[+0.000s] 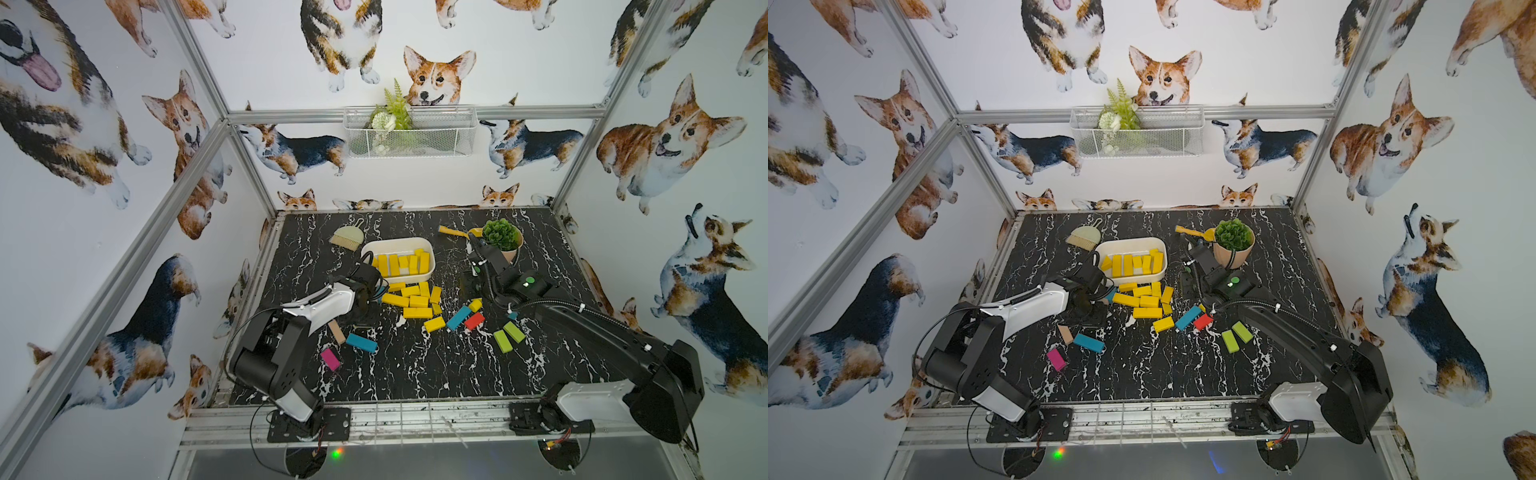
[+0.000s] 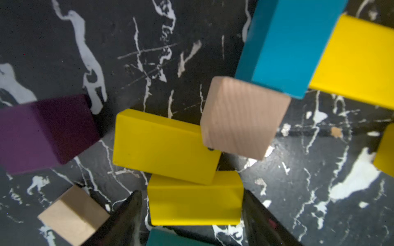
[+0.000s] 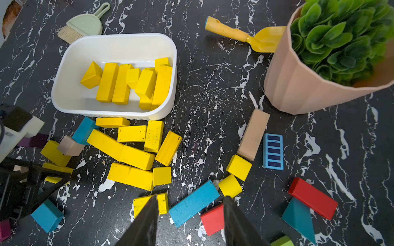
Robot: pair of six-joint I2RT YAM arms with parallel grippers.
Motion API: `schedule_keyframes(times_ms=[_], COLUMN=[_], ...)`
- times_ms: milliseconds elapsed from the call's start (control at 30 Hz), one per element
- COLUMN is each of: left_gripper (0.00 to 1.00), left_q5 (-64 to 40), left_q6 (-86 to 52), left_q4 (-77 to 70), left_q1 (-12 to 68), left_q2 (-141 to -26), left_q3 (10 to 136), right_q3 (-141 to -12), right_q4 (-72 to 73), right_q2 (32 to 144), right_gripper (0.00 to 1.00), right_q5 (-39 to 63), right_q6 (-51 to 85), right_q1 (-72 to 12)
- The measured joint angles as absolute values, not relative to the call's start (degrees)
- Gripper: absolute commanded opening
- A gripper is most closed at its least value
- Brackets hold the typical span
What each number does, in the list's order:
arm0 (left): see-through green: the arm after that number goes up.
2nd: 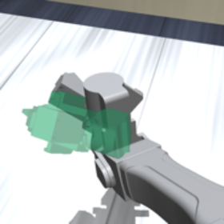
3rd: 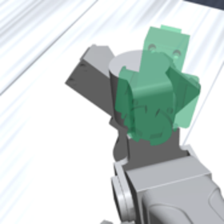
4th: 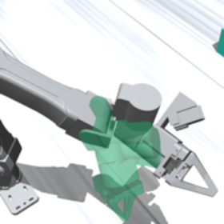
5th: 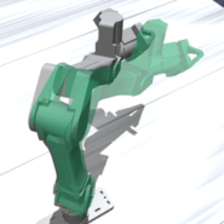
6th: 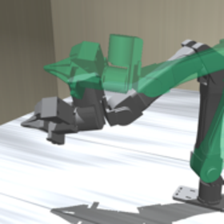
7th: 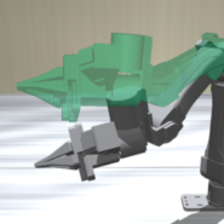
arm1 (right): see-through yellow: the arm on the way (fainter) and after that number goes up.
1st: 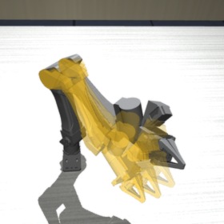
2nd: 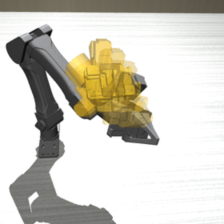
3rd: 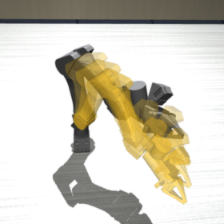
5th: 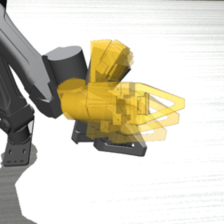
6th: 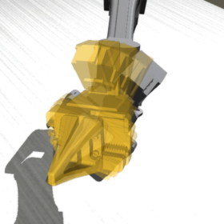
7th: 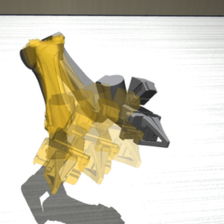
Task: Pick out the yellow building blocks
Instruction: Pick up the building block from the center of the board.
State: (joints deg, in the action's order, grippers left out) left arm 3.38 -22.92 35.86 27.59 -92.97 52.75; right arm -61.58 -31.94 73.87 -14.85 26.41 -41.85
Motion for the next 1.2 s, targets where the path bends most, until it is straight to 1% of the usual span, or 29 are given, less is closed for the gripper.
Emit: schedule_keyframes(times_ms=[167,400,500,667,800,867,1000,1200], left_gripper=[0.71,0.58,0.56,0.55,0.53,0.53,0.52,0.52], left_q5=[3.4,3.5,4.2,6.6,8.8,9.7,10.8,9.7], left_q6=[-23.1,-23.7,-24.0,-24.7,-24.7,-24.6,-22.0,-17.5], left_q4=[36.3,35.9,36.1,39.7,42.7,43.6,44.1,44.5], left_q1=[28.1,28.4,28.5,29.9,30.4,30.2,29.6,27.7], left_q2=[-94.6,-95.4,-94.5,-88.2,-83.0,-83.1,-89.6,-107.0], left_q3=[53.9,54.2,54.0,55.5,60.5,64.2,74.3,92.8], right_q3=[-61.4,-60.6,-60.5,-60.4,-60.2,-60.0,-58.9,-56.8], right_q4=[-32.2,-32.5,-32.7,-32.9,-32.9,-32.9,-32.9,-33.8], right_q2=[72.8,72.2,71.9,71.4,71.3,71.3,70.6,67.1], right_gripper=[0.51,0.52,0.51,0.52,0.51,0.51,0.51,0.51], right_q5=[-15.2,-15.3,-15.4,-15.5,-15.6,-15.7,-15.7,-15.8], right_q6=[26.4,26.4,26.4,26.4,26.4,26.5,27.0,27.7], right_q1=[-41.8,-41.5,-41.5,-41.2,-41.1,-41.1,-41.1,-41.1])
